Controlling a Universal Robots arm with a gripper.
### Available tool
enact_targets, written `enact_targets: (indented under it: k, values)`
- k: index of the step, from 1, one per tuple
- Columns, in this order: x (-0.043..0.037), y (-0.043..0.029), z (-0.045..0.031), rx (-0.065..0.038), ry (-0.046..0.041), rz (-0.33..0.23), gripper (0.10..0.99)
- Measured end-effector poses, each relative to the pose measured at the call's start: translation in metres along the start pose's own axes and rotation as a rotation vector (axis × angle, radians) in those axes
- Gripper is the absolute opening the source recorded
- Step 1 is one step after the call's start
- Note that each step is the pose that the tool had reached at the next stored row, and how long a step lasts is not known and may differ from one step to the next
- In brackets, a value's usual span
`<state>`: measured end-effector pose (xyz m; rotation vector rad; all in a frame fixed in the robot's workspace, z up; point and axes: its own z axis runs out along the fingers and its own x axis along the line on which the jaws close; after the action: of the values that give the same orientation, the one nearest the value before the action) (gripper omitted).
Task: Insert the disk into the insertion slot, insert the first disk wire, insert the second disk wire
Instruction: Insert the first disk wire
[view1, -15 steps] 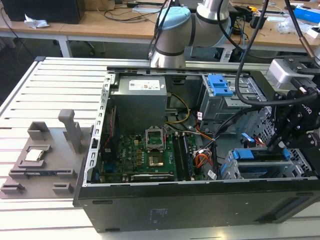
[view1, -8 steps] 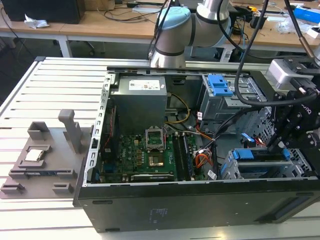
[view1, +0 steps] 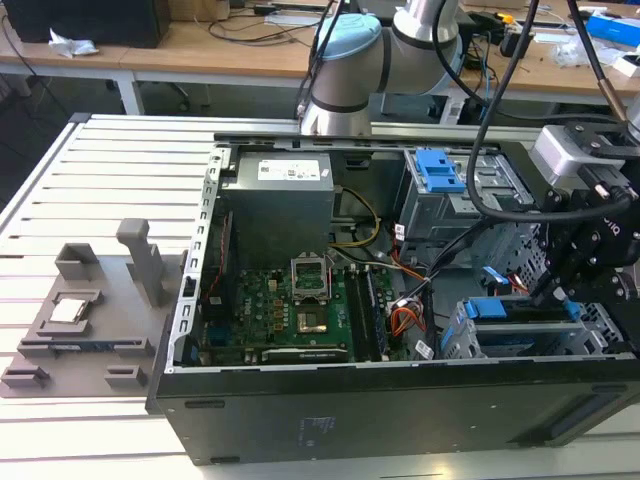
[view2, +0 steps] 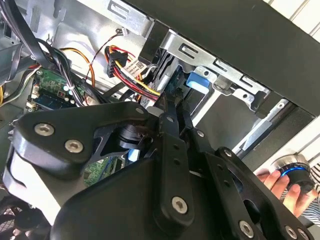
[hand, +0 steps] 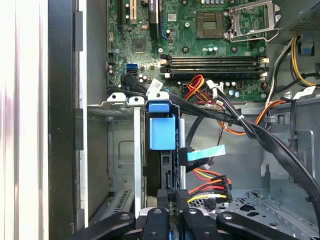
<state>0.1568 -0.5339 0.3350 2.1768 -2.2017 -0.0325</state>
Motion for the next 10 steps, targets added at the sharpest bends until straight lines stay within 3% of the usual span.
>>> enact_targets:
  k: [7,8,10]
  values:
    - [0.0001,0.0001,0.0012,0.000,-0.0020,0.000,0.184]
    - [0.0000,0.0001,0.0010,0.000,-0.0014,0.000,0.247]
    - [0.0001,0.0000,0.0007,0.000,-0.0004,0.000,0.247]
